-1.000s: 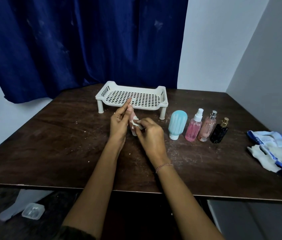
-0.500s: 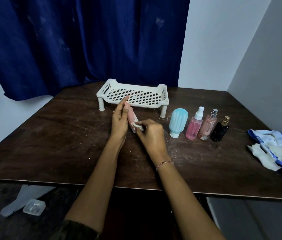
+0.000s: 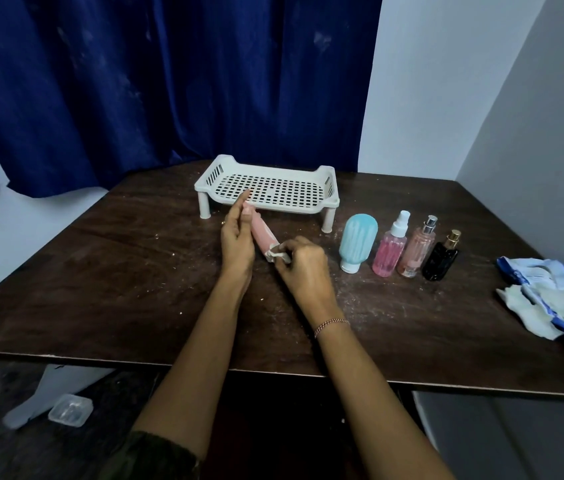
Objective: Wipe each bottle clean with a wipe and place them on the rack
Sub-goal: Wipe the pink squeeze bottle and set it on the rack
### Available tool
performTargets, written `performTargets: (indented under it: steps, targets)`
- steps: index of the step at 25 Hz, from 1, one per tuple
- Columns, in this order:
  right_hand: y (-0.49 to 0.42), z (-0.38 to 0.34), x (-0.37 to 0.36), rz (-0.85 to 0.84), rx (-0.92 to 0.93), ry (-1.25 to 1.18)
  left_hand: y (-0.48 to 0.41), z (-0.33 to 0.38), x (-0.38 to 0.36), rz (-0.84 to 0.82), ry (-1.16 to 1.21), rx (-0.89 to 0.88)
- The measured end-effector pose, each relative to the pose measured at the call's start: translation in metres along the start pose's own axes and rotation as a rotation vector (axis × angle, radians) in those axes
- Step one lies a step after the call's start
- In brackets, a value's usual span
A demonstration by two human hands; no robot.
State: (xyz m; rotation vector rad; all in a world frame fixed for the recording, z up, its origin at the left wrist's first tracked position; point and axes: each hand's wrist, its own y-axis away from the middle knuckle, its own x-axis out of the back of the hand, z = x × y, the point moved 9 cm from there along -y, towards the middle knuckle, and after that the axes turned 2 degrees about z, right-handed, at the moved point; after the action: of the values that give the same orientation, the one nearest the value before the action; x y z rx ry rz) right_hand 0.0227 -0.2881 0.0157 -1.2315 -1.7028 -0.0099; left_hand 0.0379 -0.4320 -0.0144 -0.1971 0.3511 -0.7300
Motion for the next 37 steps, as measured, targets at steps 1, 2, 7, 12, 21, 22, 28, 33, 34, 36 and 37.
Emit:
performTargets:
  steps: [1, 2, 7, 12, 21, 22, 28, 33, 34, 36, 37]
  targets:
    - [0.0, 0.0, 0.0, -0.001, -0.002, -0.002, -0.001, -0.001, 0.001, 0.003, 0.004, 0.0]
    - [0.0, 0.001, -0.001, -0.005, -0.013, -0.013, -0.002, -0.002, 0.001, 0.007, 0.011, 0.001]
    - [0.0, 0.011, 0.002, 0.022, -0.088, -0.015, -0.004, -0.01, 0.004, 0.043, 0.067, 0.055]
    - [-0.001, 0.007, 0.001, -0.001, -0.044, -0.046, -0.001, -0.005, 0.002, 0.039, 0.095, 0.066]
    - [-0.003, 0.007, 0.001, -0.009, -0.051, -0.135, 0.004, 0.004, -0.003, 0.008, 0.156, 0.061]
    - [-0.003, 0.009, 0.002, -0.004, -0.063, -0.142, 0.005, 0.005, -0.003, 0.003, 0.161, 0.055]
    - [-0.002, 0.017, 0.002, 0.017, -0.152, -0.119, 0.004, 0.006, -0.004, -0.014, 0.197, 0.045]
    - [-0.002, 0.021, -0.005, 0.014, -0.172, -0.09, 0.004, 0.007, -0.006, -0.018, 0.238, 0.045]
    - [-0.002, 0.021, -0.007, 0.003, -0.174, -0.077, 0.004, 0.008, -0.007, -0.024, 0.245, 0.051]
    - [-0.003, 0.023, -0.011, -0.029, -0.179, -0.052, 0.007, 0.01, -0.011, -0.046, 0.25, 0.069]
    - [-0.003, 0.023, -0.013, -0.041, -0.181, -0.044, 0.008, 0.011, -0.013, -0.063, 0.252, 0.072]
